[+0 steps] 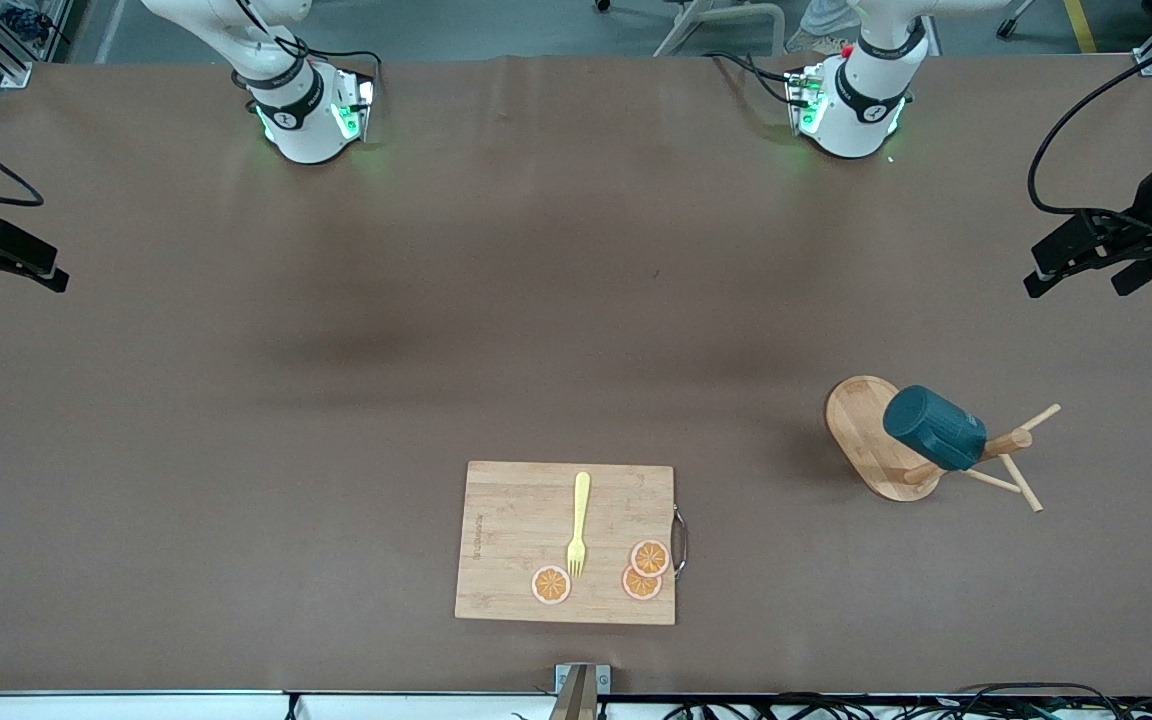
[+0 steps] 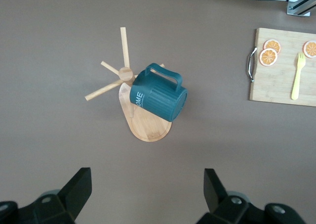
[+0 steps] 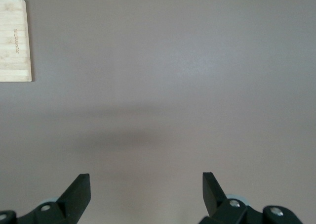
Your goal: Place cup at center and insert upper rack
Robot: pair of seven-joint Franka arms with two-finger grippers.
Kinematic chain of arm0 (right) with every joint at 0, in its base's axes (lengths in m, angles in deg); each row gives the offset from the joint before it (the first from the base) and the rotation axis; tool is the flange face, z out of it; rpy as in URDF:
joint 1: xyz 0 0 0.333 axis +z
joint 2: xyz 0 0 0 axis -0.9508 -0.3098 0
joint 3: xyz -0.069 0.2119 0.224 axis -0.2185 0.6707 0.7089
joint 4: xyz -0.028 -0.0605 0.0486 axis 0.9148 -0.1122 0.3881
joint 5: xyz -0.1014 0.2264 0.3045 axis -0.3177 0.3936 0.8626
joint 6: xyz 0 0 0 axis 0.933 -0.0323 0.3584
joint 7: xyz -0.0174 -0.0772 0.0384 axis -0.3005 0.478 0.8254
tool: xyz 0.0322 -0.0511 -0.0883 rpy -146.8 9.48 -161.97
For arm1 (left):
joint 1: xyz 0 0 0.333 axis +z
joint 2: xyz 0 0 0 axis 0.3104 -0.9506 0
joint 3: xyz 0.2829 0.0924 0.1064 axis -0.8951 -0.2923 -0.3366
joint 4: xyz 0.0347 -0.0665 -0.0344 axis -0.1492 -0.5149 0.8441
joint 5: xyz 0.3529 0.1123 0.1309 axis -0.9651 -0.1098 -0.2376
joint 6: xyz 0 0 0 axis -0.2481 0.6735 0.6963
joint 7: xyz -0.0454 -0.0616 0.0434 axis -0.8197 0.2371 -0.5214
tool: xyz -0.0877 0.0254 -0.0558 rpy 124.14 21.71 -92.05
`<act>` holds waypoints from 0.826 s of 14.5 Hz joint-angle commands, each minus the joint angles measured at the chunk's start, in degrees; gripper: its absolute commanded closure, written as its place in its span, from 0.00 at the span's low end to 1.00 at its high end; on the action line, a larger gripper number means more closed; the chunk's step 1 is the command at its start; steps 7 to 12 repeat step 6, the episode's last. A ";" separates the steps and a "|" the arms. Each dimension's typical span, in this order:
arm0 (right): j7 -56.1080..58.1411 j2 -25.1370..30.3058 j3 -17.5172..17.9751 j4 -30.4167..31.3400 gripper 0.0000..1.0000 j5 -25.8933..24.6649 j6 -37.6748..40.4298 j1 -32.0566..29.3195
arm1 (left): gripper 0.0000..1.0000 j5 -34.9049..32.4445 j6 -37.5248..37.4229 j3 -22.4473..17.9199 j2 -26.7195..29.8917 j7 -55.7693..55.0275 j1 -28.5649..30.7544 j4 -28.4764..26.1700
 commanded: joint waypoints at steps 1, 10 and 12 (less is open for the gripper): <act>-0.36 0.89 0.30 0.76 0.00 -0.79 -0.63 0.14 | 0.00 -1.42 -0.52 0.18 0.77 1.10 -0.12 0.49; -0.27 0.89 0.30 0.76 0.00 -0.79 -0.63 0.14 | 0.00 -1.42 -0.52 0.26 0.77 1.36 -0.21 0.49; -0.27 0.89 0.30 0.76 0.00 -0.79 -0.63 0.14 | 0.00 -1.42 -0.52 0.26 0.77 1.36 -0.21 0.49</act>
